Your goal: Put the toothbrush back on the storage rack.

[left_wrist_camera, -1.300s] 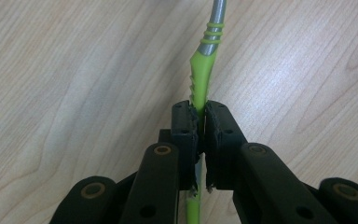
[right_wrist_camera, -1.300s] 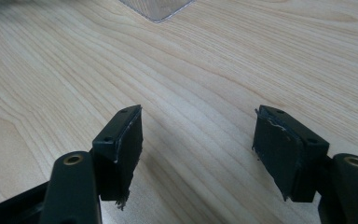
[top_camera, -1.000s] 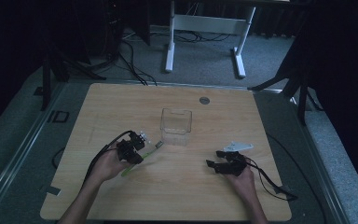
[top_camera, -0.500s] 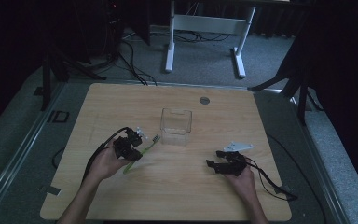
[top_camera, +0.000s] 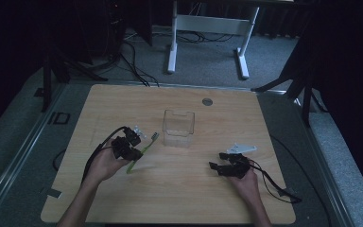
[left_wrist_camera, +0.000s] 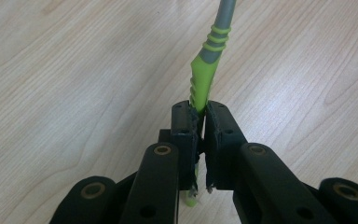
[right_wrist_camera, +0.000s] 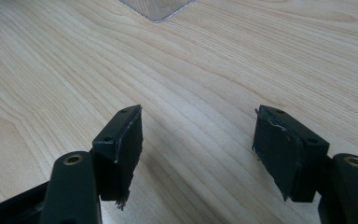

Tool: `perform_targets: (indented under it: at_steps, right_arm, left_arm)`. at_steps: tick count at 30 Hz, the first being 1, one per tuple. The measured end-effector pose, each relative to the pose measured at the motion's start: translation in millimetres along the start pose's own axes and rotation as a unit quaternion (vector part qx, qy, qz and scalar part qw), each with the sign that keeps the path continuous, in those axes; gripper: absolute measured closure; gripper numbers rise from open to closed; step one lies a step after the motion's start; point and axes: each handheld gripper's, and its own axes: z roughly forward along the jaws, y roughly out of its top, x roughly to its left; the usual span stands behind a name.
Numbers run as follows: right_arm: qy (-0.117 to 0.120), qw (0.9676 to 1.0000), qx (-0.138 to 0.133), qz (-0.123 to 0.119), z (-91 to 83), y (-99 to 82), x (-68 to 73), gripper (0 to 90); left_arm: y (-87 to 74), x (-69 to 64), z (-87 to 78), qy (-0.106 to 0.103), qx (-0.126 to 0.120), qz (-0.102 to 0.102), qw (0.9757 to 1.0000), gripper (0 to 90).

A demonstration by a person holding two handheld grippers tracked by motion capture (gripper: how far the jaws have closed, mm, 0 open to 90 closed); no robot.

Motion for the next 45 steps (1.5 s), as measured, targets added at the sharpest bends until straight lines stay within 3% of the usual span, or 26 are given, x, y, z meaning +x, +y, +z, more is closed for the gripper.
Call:
perform_targets:
  at_steps: [45]
  right_arm:
    - [0.0, 1.0, 0.0, -0.001, 0.0, 0.0, -0.2, 32.6]
  left_arm:
    - [8.0, 2.5, -21.0, 0.002, -0.058, -0.015, 0.9982, 82.5]
